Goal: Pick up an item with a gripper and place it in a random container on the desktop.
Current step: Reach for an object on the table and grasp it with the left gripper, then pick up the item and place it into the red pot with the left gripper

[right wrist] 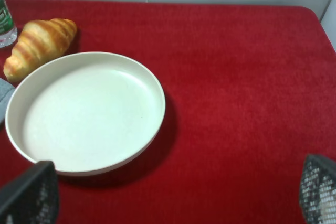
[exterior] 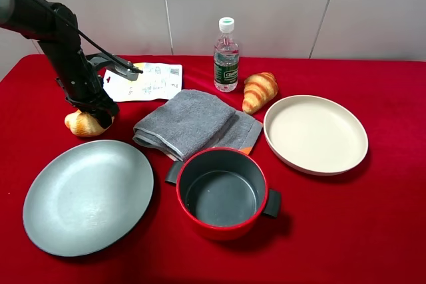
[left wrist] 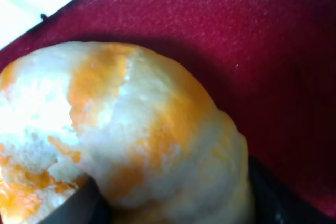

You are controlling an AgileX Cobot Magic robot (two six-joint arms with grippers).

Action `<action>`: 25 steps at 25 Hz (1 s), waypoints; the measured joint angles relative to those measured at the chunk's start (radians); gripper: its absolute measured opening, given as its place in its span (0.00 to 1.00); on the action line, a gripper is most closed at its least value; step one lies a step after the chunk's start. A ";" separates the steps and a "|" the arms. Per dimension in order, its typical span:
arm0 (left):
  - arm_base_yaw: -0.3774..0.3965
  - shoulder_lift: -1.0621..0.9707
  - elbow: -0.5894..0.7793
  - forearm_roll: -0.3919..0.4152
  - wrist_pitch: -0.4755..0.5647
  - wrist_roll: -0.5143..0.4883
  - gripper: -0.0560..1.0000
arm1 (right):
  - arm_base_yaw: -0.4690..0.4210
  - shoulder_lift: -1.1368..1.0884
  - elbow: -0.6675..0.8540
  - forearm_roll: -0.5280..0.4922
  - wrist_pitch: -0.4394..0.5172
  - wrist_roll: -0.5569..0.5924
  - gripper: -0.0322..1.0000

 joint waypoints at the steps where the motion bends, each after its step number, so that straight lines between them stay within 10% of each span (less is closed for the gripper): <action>1: 0.000 0.000 0.000 0.000 0.000 0.000 0.49 | 0.000 0.000 0.000 0.000 0.000 0.000 0.70; 25: 0.000 -0.147 -0.030 0.003 0.156 -0.012 0.47 | 0.000 0.000 0.000 0.000 0.000 0.000 0.70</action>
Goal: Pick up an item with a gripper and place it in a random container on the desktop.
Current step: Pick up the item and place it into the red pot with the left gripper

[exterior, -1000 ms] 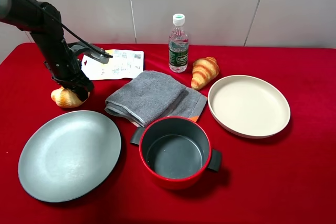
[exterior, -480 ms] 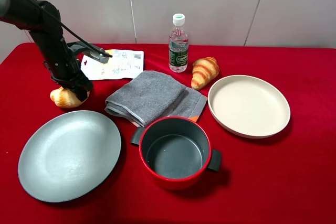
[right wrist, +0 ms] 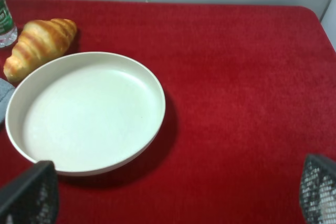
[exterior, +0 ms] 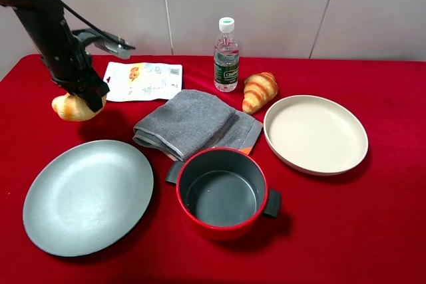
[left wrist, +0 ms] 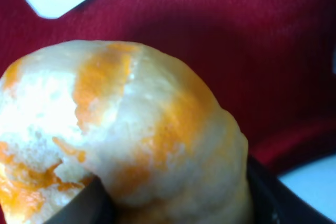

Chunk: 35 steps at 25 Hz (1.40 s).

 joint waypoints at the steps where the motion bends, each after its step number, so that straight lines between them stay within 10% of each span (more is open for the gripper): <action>1: 0.000 -0.011 0.000 0.000 0.012 -0.007 0.47 | 0.000 0.000 0.000 0.000 0.000 0.000 0.70; 17: -0.064 -0.158 0.000 0.039 0.175 -0.125 0.47 | 0.000 0.000 0.000 0.000 0.000 0.000 0.70; 35: -0.327 -0.159 0.000 0.046 0.188 -0.210 0.47 | 0.000 0.000 0.000 0.000 0.000 0.000 0.70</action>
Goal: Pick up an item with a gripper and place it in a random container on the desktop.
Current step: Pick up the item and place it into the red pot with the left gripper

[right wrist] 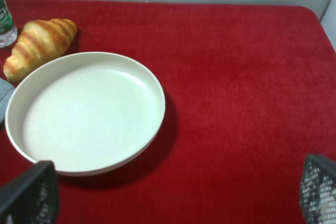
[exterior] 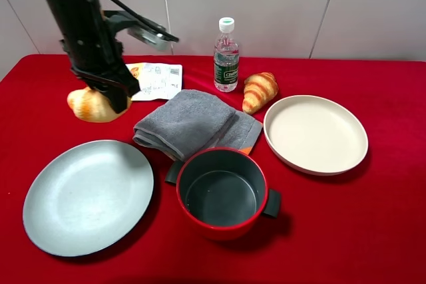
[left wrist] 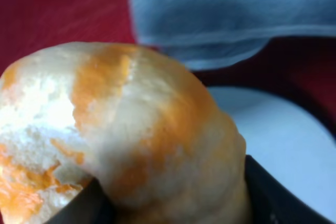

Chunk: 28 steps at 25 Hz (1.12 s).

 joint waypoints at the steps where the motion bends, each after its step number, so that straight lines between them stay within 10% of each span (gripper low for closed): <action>1: -0.019 0.000 0.000 0.000 -0.010 -0.007 0.47 | 0.000 0.000 0.000 0.000 0.000 0.000 0.70; 28: -0.405 0.000 0.000 0.000 -0.208 -0.142 0.47 | 0.000 0.000 0.000 0.000 0.000 0.000 0.70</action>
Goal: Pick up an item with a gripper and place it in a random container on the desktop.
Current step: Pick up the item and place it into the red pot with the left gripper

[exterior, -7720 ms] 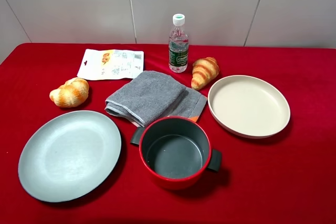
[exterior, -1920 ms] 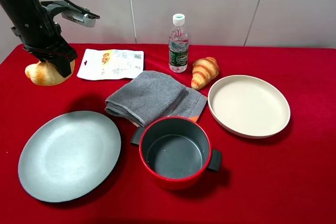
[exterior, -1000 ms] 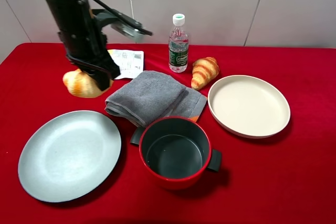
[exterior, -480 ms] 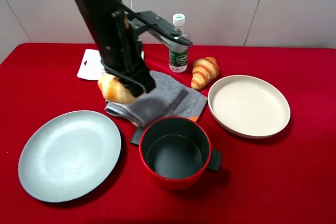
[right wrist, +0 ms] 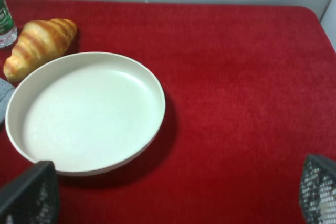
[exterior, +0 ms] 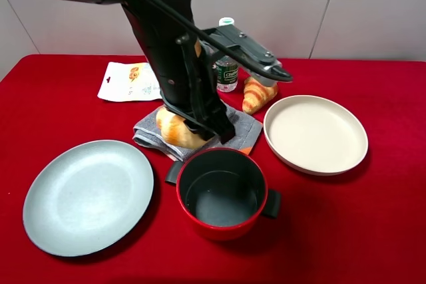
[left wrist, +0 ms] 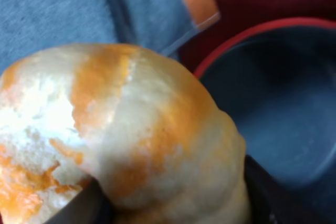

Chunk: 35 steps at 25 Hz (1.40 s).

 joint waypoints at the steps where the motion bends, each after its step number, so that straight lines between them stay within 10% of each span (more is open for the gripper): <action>1: -0.008 0.000 0.000 0.000 -0.008 -0.003 0.47 | 0.000 0.000 0.000 0.000 0.000 0.000 0.70; 35: -0.126 0.100 0.000 -0.196 -0.053 -0.006 0.45 | 0.000 0.000 0.000 0.000 0.000 0.000 0.70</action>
